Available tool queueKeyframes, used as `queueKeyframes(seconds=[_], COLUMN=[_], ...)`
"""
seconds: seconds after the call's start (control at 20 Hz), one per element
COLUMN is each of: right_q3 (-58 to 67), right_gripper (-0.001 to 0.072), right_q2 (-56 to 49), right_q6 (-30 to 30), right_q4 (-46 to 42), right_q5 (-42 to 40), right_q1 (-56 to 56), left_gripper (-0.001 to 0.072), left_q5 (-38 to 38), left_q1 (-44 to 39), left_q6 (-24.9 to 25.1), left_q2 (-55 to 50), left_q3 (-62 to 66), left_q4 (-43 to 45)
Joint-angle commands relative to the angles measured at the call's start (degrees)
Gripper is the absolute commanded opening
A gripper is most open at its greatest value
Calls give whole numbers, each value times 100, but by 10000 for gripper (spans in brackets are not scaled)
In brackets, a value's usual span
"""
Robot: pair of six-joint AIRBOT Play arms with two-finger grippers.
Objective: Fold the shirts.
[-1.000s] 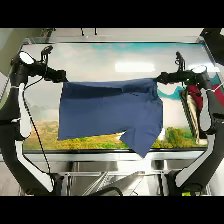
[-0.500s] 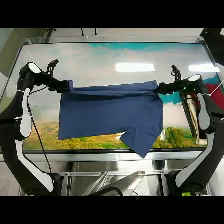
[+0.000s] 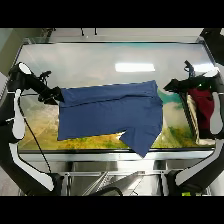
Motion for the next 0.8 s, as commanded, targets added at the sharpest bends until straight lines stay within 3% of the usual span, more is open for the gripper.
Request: queueKeyframes(seconds=[0.0,0.2,0.4,0.55,0.6,0.75], right_q3=[-494,-2667,-4684,-5624,-5858,-6483], right_gripper=[281,281,301,313,383,388], right_q2=[592,1989,3373,3797,3851,3963], right_q6=[205,337,337,485,492,503], right_q4=[-87,-131,-181,-133,-120,-22], right_q5=[1001,859,-37,-195,-195,-267], right_q1=[-544,-1298,-1696,-1687,-1687,-1635], left_gripper=[467,467,467,467,467,467], left_q5=[114,892,1639,2164,2343,2752], left_q1=[203,643,791,776,723,420], left_q6=[-153,-4,289,356,402,468], left_q2=[898,1910,2271,2273,2273,2271], left_q3=[-1327,-3064,-4295,-4798,-4918,-5152], left_q4=[98,96,96,63,24,26])
